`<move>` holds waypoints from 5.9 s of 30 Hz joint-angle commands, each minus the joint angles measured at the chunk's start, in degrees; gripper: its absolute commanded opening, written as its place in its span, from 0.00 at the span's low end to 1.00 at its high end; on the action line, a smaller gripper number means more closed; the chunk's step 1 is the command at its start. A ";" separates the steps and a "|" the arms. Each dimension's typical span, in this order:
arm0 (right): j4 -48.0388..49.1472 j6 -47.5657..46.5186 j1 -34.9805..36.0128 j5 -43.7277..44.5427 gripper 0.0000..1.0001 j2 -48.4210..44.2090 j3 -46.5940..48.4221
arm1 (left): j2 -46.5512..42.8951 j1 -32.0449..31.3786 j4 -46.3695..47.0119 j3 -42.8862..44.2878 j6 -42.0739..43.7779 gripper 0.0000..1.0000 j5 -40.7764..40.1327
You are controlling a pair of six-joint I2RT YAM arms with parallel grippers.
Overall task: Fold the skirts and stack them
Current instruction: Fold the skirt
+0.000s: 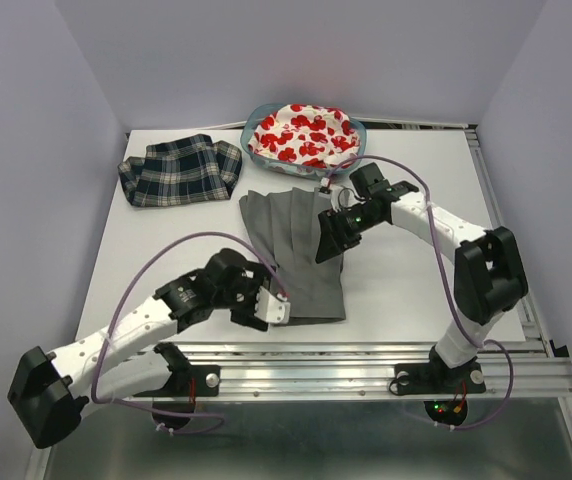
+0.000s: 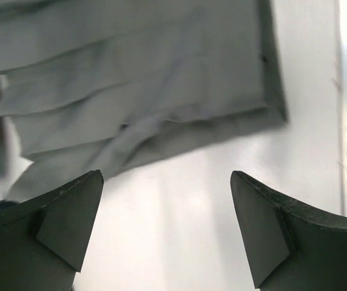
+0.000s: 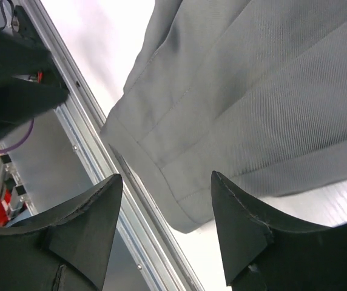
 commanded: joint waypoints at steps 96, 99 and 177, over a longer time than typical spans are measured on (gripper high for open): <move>21.42 9.51 8.59 3.25 0.64 16.26 9.70 | 4.88 -2.68 7.85 7.49 -26.59 0.00 14.89; 16.23 6.96 5.34 7.02 0.66 17.92 19.34 | 3.65 -2.77 6.53 6.16 -26.85 0.00 16.39; 11.12 5.29 2.34 -4.73 0.49 -2.47 0.08 | 64.64 18.94 5.03 36.56 -50.59 0.21 8.21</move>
